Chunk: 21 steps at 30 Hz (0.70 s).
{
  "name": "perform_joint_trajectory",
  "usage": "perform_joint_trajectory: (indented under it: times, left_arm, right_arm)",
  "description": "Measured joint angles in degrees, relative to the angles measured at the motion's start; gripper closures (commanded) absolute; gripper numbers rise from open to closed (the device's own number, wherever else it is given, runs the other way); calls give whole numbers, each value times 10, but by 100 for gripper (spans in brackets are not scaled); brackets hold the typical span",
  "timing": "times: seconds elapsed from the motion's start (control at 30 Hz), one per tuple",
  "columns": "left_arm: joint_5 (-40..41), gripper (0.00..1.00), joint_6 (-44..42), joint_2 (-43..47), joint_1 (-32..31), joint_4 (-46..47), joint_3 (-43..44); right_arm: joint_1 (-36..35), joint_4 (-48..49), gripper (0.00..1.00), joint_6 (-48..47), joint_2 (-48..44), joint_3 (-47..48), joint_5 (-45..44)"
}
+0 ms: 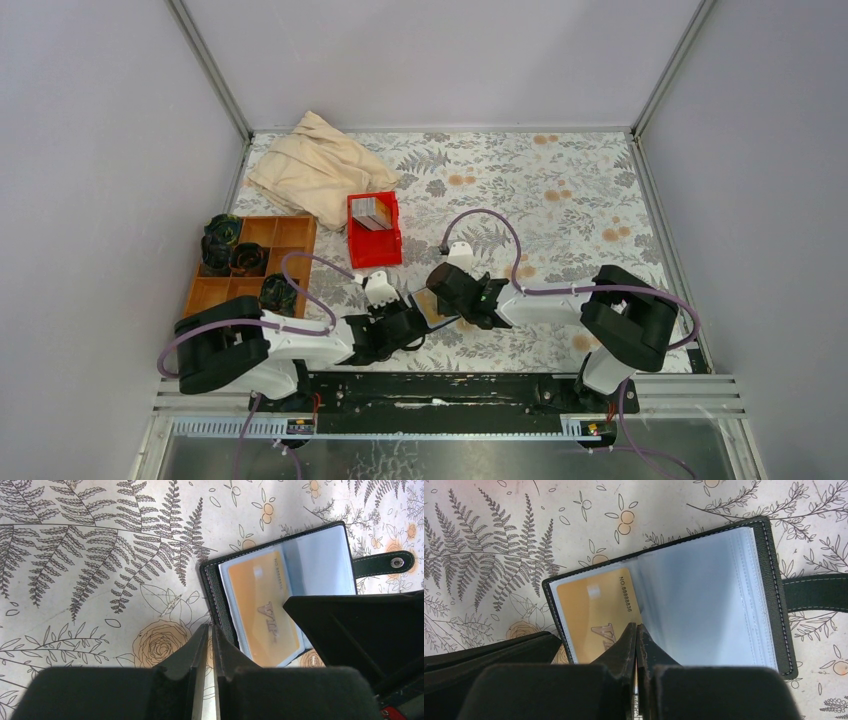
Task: Put the credit cards into the card holder
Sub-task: Insert the credit card into the card holder.
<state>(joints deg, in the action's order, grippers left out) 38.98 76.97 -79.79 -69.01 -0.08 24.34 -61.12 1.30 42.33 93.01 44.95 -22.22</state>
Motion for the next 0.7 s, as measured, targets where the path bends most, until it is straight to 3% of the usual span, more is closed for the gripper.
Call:
perform_joint_trajectory:
  times: [0.17, 0.33, 0.37, 0.47, 0.5, 0.6, 0.7]
  left_arm:
    - [0, 84, 0, 0, 0, 1, 0]
    - [-6, 80, 1, 12, 0, -13, -1]
    - [-7, 79, 1, 19, 0, -20, -2]
    - [-10, 75, 2, 49, 0, -62, -6]
    - [-11, 73, 3, 60, 0, -81, -6]
    - [-10, 60, 4, 97, 0, -152, -6]
    - [-1, 47, 8, 142, 0, -229, 0]
  right_arm:
    - [0, 8, 99, 2, -1, -6, 2]
    - [0, -2, 84, -9, -24, -6, -7]
    - [0, -6, 77, -15, -33, -5, -10]
    - [0, -11, 42, -36, -62, -3, -18]
    - [0, -12, 37, -49, -71, 1, -24]
    - [0, -19, 35, -87, -82, 31, -44]
    - [0, -33, 39, -130, -77, 78, -63]
